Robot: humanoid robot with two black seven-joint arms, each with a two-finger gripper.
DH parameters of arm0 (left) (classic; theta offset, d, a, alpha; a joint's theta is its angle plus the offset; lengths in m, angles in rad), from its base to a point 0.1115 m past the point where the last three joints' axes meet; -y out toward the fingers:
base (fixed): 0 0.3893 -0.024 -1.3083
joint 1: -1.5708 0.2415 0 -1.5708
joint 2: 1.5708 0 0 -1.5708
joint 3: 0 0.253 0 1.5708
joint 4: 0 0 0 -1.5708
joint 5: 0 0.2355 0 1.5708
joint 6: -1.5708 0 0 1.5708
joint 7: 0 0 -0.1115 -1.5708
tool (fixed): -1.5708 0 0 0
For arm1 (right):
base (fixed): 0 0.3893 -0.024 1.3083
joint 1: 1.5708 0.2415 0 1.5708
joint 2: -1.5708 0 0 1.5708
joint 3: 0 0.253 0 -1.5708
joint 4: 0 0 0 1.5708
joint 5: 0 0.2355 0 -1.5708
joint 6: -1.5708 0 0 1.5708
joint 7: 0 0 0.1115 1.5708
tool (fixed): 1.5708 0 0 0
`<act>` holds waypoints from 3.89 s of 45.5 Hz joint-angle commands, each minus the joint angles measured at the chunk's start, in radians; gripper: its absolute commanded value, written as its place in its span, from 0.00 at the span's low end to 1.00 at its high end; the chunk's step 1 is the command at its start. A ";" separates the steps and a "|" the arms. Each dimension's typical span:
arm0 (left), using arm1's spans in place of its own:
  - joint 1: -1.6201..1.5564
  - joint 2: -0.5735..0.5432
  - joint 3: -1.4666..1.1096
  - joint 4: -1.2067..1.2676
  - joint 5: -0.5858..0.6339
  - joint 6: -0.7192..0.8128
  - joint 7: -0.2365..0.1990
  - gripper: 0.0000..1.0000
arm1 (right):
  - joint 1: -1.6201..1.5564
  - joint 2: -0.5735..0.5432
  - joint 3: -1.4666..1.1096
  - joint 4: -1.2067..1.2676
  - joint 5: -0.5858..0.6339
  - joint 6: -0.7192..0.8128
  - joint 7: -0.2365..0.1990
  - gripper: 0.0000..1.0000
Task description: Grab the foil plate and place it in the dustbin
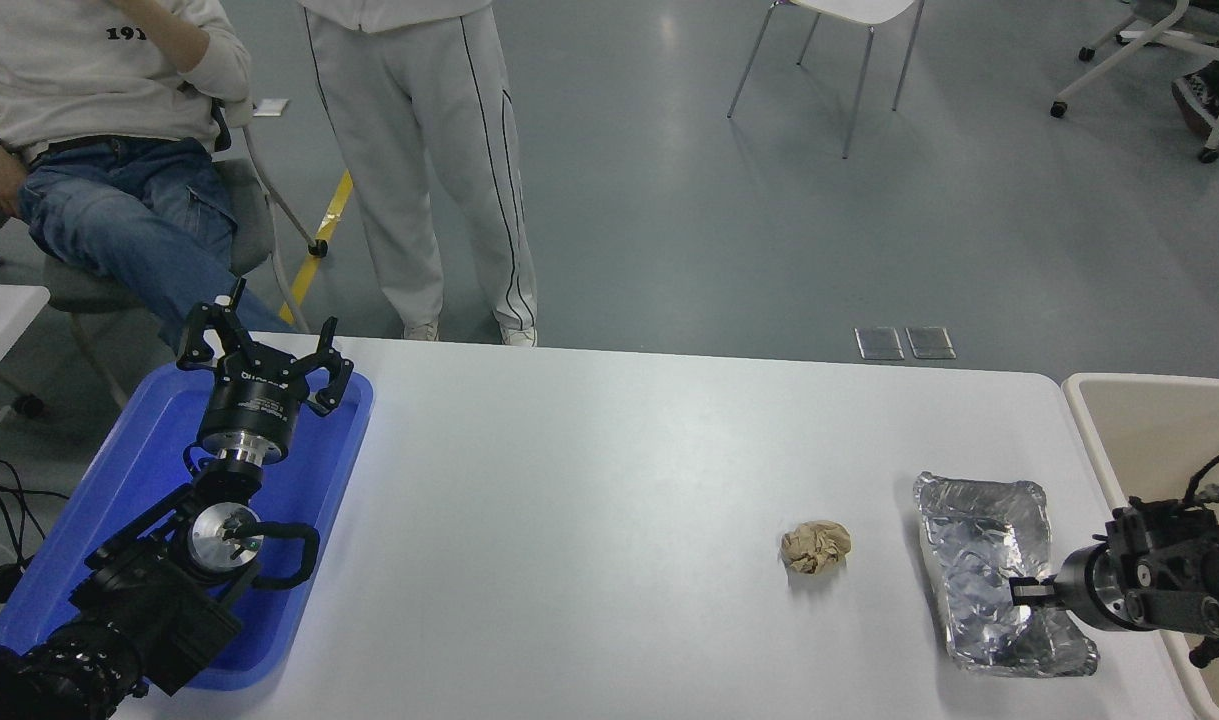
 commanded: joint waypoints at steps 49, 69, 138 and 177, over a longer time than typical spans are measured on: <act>0.000 0.000 0.001 0.000 0.000 0.000 0.001 1.00 | 0.849 -0.097 -0.401 0.501 0.119 0.510 0.008 0.00; 0.000 0.000 0.001 0.000 0.000 0.000 0.001 1.00 | 1.068 -0.121 -0.430 0.515 0.125 0.725 0.008 0.00; 0.000 0.000 0.000 0.000 0.000 0.000 0.001 1.00 | 1.413 -0.417 -0.760 0.398 0.133 0.725 0.003 0.00; 0.000 -0.001 0.001 0.000 0.000 0.000 0.001 1.00 | 0.458 -0.546 -0.197 -0.066 0.228 0.309 0.000 0.00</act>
